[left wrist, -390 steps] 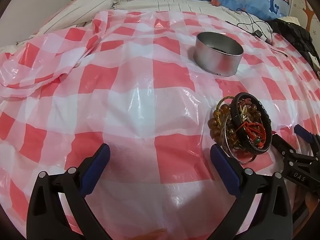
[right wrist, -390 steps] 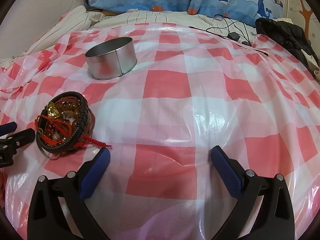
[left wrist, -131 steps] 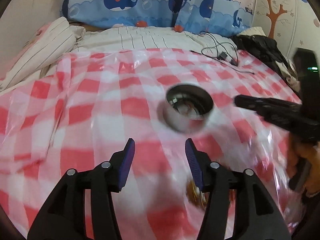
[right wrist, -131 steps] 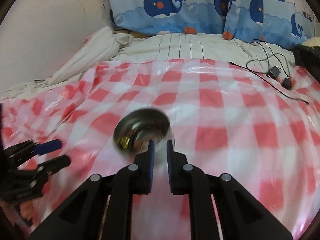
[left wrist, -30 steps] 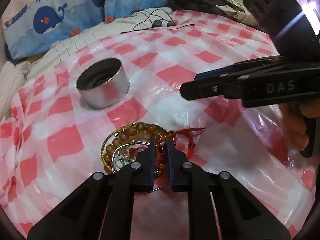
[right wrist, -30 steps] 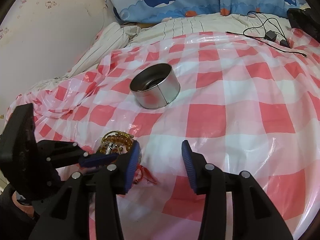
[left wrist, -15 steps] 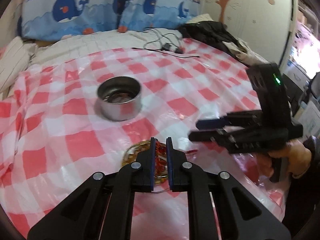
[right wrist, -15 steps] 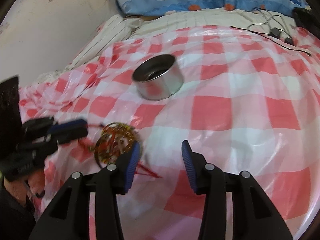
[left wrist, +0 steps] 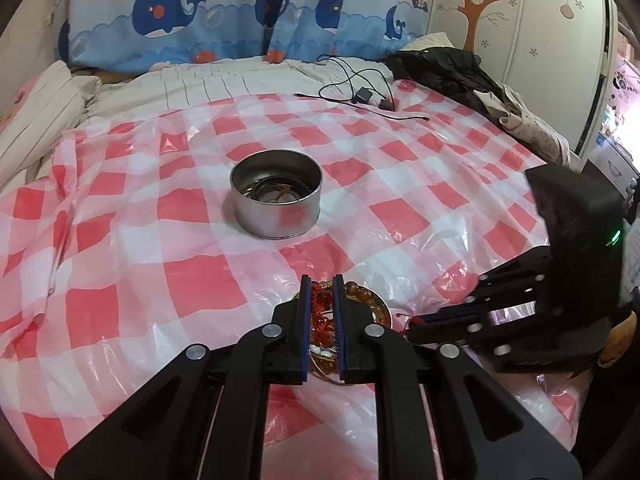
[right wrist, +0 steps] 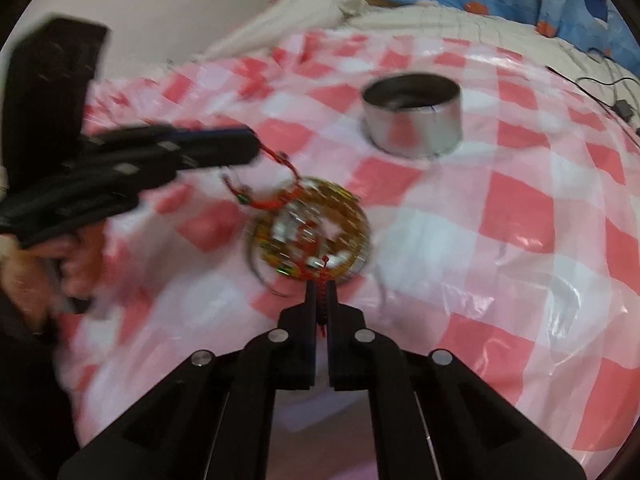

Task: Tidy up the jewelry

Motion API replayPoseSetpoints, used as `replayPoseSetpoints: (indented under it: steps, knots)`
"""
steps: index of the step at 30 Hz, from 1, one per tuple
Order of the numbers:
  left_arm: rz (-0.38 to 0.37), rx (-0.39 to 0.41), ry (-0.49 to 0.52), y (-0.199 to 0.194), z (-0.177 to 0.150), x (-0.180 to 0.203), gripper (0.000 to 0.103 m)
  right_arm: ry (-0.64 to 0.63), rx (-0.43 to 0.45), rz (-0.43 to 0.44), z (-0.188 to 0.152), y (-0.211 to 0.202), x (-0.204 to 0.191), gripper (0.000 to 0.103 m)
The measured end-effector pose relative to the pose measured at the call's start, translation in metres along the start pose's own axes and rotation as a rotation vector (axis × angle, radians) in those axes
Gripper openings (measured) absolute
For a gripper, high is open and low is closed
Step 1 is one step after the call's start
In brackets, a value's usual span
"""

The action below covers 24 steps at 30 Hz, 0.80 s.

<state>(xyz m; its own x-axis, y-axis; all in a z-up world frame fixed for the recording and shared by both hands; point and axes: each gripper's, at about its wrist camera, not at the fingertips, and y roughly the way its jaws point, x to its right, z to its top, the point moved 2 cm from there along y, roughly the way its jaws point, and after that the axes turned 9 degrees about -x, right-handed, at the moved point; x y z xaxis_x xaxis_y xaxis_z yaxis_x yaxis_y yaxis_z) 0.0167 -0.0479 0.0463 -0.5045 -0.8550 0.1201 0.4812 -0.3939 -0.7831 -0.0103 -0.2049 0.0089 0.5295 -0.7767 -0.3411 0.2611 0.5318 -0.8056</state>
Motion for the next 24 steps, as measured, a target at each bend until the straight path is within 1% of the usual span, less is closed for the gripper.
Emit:
replayPoseSetpoints:
  steps: [4, 6, 8, 9, 11, 14, 16, 19, 24]
  knots:
    - [-0.001, 0.002, -0.002, -0.001, 0.000, -0.001, 0.009, 0.052, 0.121, 0.133, 0.007, -0.025, 0.007, 0.005]
    - [0.001, 0.001, 0.000, -0.001, 0.000, -0.001, 0.009, 0.077, 0.190, 0.187, 0.010, -0.038, 0.011, 0.005]
    - [0.001, -0.001, -0.001, -0.001, 0.000, -0.002, 0.009, 0.103, 0.244, 0.219, 0.012, -0.048, 0.016, 0.005]
    - [-0.001, 0.001, 0.000, -0.001, 0.000, -0.001, 0.009, 0.120, 0.263, 0.213, 0.014, -0.052, 0.020, 0.005]
    - [0.000, 0.000, 0.002, -0.001, 0.000, -0.001, 0.009, 0.148, 0.270, 0.204, 0.016, -0.054, 0.026, 0.005]
    - [0.007, -0.006, 0.007, 0.001, -0.001, 0.000, 0.009, 0.170, 0.236, 0.155, 0.017, -0.045, 0.030, 0.005]
    - [0.023, -0.014, 0.019, 0.003, -0.002, 0.002, 0.009, 0.160, 0.207, 0.104, 0.016, -0.038, 0.029, 0.005]
    - [0.043, -0.025, 0.029, 0.007, -0.003, 0.005, 0.009, 0.139, 0.184, 0.073, 0.013, -0.033, 0.025, 0.005]
    - [0.062, -0.024, 0.040, 0.007, -0.003, 0.007, 0.009, 0.116, 0.170, 0.056, 0.011, -0.027, 0.021, 0.005]
